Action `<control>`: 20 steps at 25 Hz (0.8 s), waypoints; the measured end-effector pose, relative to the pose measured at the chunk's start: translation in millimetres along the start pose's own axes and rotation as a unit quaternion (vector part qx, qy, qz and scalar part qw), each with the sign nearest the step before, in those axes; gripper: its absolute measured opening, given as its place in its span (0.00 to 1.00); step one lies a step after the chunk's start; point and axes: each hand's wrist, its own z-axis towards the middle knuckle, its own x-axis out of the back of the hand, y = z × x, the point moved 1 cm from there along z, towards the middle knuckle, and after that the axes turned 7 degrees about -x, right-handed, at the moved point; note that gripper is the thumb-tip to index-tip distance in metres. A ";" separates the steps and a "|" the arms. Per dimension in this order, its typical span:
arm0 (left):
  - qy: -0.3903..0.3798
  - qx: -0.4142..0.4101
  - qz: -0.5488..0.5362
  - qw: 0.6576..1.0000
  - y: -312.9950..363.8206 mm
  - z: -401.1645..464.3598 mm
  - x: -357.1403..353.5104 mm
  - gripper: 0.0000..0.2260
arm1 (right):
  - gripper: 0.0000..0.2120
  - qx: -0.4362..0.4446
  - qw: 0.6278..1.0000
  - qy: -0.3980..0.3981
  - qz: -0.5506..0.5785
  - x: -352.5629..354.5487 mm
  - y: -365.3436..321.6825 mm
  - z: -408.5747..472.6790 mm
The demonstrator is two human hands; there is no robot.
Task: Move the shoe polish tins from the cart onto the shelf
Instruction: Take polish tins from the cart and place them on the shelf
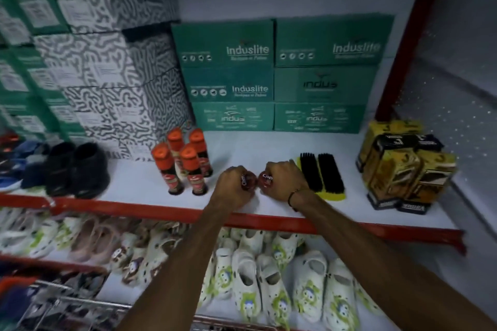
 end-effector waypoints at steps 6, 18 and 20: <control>-0.021 0.029 -0.012 0.999 -6.6 49.2 -11.5 0.09 | 0.18 -0.031 0.999 0.015 0.036 -0.6 16.7 40.3; 0.263 -0.019 -0.048 0.963 -3.5 -43.9 17.9 0.13 | 0.14 0.070 0.941 0.279 0.175 -0.6 -26.9 -37.5; 0.326 -0.013 -0.031 0.945 -15.2 -96.0 11.6 0.10 | 0.11 0.121 0.917 0.320 0.204 -26.4 -49.0 -73.1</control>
